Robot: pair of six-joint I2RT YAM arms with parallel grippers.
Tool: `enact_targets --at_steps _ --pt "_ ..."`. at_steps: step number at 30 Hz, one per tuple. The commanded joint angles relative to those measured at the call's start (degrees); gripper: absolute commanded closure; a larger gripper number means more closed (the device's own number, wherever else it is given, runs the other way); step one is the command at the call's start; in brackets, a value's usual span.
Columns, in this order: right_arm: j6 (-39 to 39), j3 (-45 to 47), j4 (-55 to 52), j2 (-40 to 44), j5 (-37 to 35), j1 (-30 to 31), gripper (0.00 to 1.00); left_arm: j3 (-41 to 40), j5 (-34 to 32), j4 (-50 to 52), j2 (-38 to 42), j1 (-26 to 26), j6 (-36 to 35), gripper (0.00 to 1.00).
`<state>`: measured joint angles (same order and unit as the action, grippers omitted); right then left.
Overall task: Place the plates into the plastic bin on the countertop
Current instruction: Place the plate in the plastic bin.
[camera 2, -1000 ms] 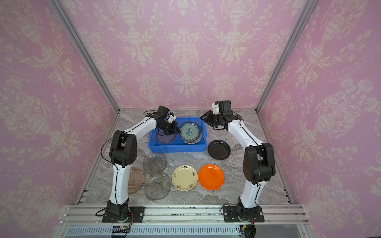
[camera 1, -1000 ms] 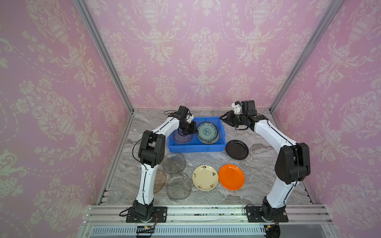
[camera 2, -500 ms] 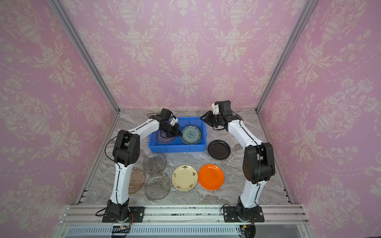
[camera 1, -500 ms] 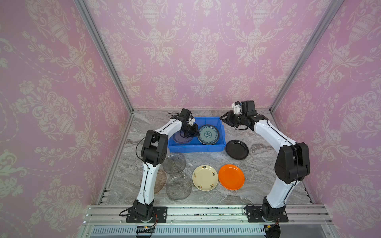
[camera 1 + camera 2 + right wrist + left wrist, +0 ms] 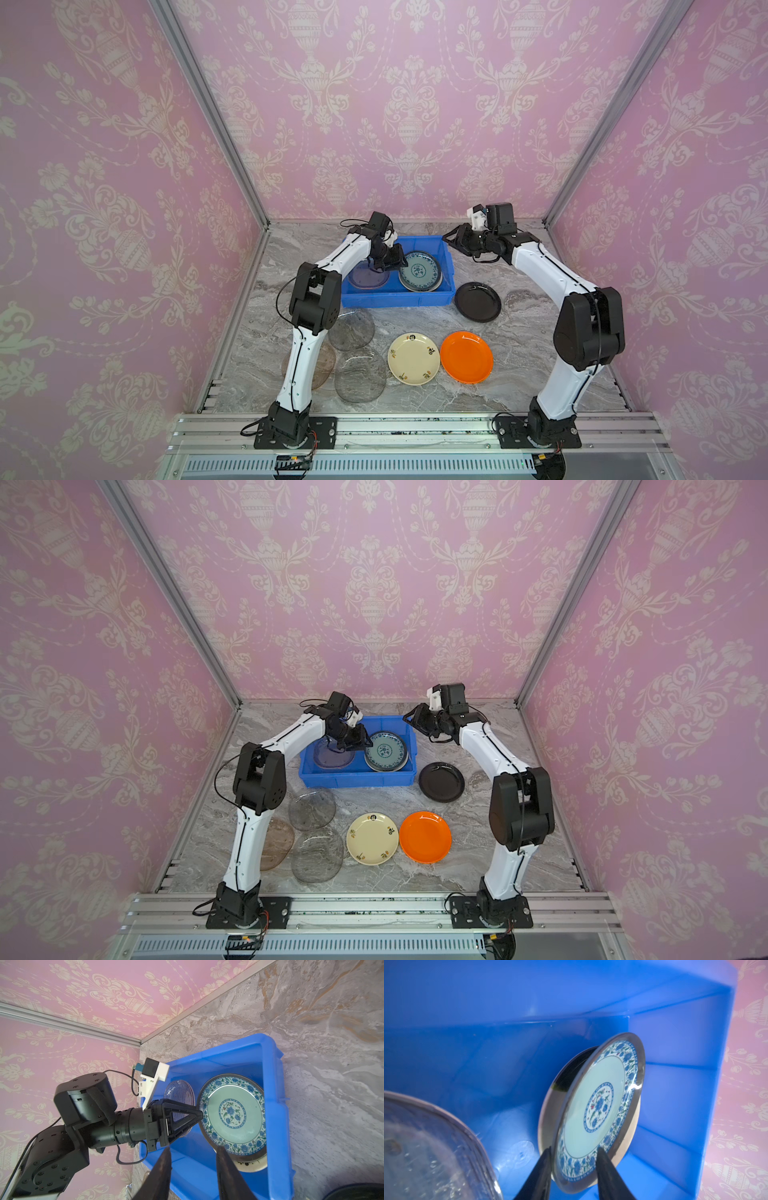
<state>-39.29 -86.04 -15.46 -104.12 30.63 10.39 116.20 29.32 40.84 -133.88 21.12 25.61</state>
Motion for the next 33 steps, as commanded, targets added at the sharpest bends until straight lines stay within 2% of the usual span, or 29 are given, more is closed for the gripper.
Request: enact_targets --at_steps 1,6,11,29,32,33 --pt "-1.27 1.18 1.72 0.84 -0.25 0.16 0.61 4.61 -2.58 4.85 -1.46 0.89 -3.09 0.55" --pt "-1.28 2.22 1.83 2.05 -0.61 0.14 0.59 8.52 -5.4 8.11 -2.07 1.44 -4.89 0.48" --pt "-0.96 2.89 1.42 2.74 -0.95 0.2 0.59 9.79 -5.94 9.63 -3.0 2.08 -5.94 0.47" --pt "-0.89 4.91 1.31 3.78 -1.57 0.25 0.59 5.11 -7.32 6.58 -3.16 3.44 -6.14 0.45" --pt "-0.63 4.96 0.97 4.48 -2.06 0.24 0.59 4.08 -8.86 5.71 -2.03 3.4 -6.51 0.39" --pt "-0.53 4.99 0.9 4.82 -2.29 0.29 0.59 3.87 -9.53 5.37 -1.54 3.4 -6.62 0.34"
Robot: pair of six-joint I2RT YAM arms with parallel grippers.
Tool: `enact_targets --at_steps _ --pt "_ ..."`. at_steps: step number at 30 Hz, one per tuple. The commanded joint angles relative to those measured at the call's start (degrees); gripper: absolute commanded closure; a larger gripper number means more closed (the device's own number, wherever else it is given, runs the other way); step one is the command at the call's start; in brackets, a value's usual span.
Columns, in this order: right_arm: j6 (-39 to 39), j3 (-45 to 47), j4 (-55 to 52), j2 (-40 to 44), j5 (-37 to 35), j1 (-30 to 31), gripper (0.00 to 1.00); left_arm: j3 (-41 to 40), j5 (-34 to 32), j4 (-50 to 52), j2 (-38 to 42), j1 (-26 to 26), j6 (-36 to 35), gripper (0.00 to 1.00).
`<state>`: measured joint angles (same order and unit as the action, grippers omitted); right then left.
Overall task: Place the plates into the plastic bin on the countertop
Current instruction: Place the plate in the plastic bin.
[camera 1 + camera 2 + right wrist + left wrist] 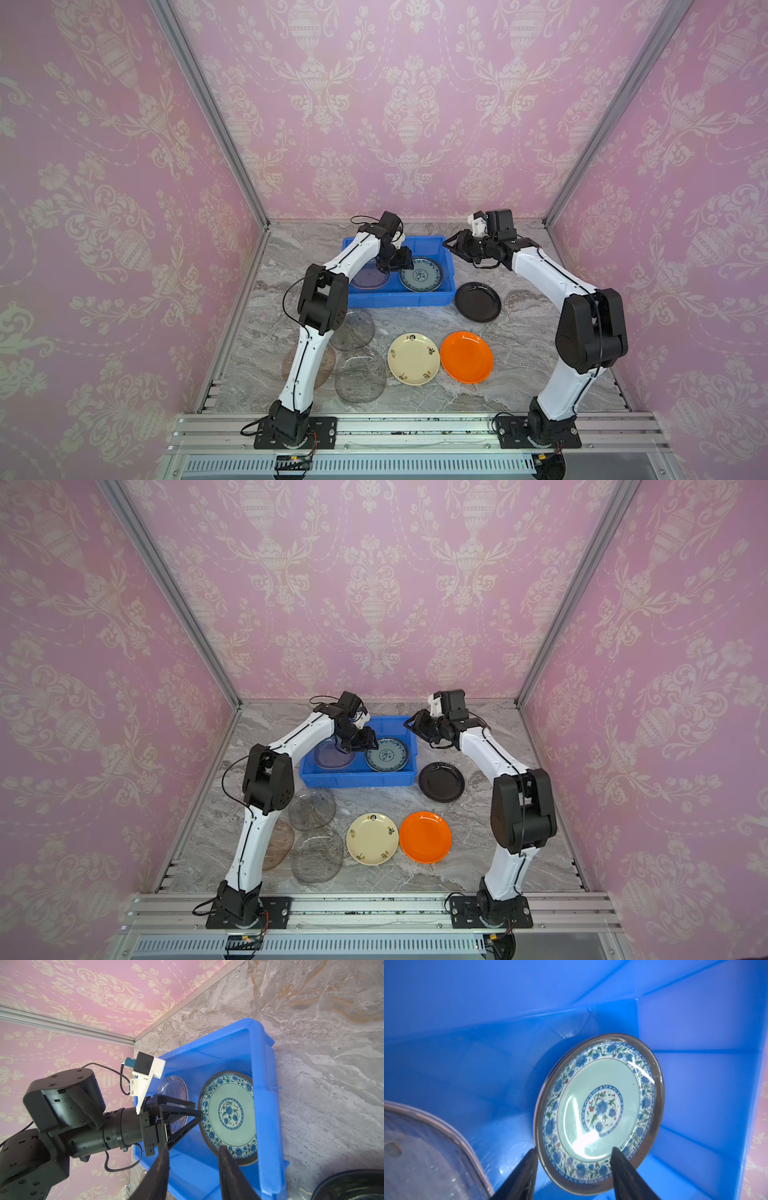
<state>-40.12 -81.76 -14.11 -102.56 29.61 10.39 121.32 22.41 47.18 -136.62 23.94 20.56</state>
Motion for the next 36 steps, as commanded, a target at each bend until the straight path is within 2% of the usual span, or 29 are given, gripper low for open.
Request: enact_targets --at_steps 1,4,8,10,16,19,21,23,24,26,28,32,36 --pt "0.33 0.72 -0.48 3.44 -1.38 0.25 0.59 -1.05 -3.6 -0.95 1.67 0.56 -1.93 0.26" --pt "0.43 0.7 -0.72 3.97 -1.45 0.33 0.59 1.78 -7.07 0.77 2.49 0.58 -3.36 0.02" --pt "0.72 -0.06 -0.81 4.03 -1.5 0.76 0.59 10.03 -10.05 4.29 4.29 0.65 -5.23 0.01" --pt "1.62 -2.35 -2.44 3.38 -1.25 1.1 0.59 12.58 -9.29 2.51 6.84 0.8 -5.69 0.01" --pt "4.71 -7.49 -5.23 4.37 -3.96 3.41 0.58 8.18 -10.22 -8.39 16.37 1.19 -7.79 0.01" --pt "6.35 -8.23 -5.84 5.77 -7.46 5.97 0.56 -4.46 -13.95 -20.99 24.52 1.07 -7.07 0.01" --pt "7.72 -7.95 -5.49 6.57 -9.12 7.92 0.56 -21.44 -15.35 -38.52 32.66 0.55 -3.25 0.01" --pt "8.71 -6.85 -4.3 7.71 -10.95 10.0 0.56 -34.65 -16.47 -51.71 39.37 -0.53 2.25 0.01" --pt "9.48 -5.77 -3.18 8.61 -12.26 11.31 0.56 -38.28 -15.8 -53.11 41.54 -1.54 5.5 0.01" --pt "11.69 -3.65 -1.06 10.44 -14.88 13.96 0.56 -39.61 -13.5 -47.21 43.74 -2.94 7.69 0.01" --pt "14.03 -2.14 -0.27 11.93 -17.91 16.66 0.56 -41.86 -11.36 -42.46 46.29 -2.92 5.07 0.01" --pt "18.61 1.28 0.11 15.02 -23.4 21.14 0.54 -49.42 -14.71 -33.44 53.17 -2.25 -0.56 0.01" --pt "23.09 6.72 3.01 18.01 -29.56 25.67 0.51 -56.77 -17.8 -31.03 60.25 -2.32 -2.35 0.01"
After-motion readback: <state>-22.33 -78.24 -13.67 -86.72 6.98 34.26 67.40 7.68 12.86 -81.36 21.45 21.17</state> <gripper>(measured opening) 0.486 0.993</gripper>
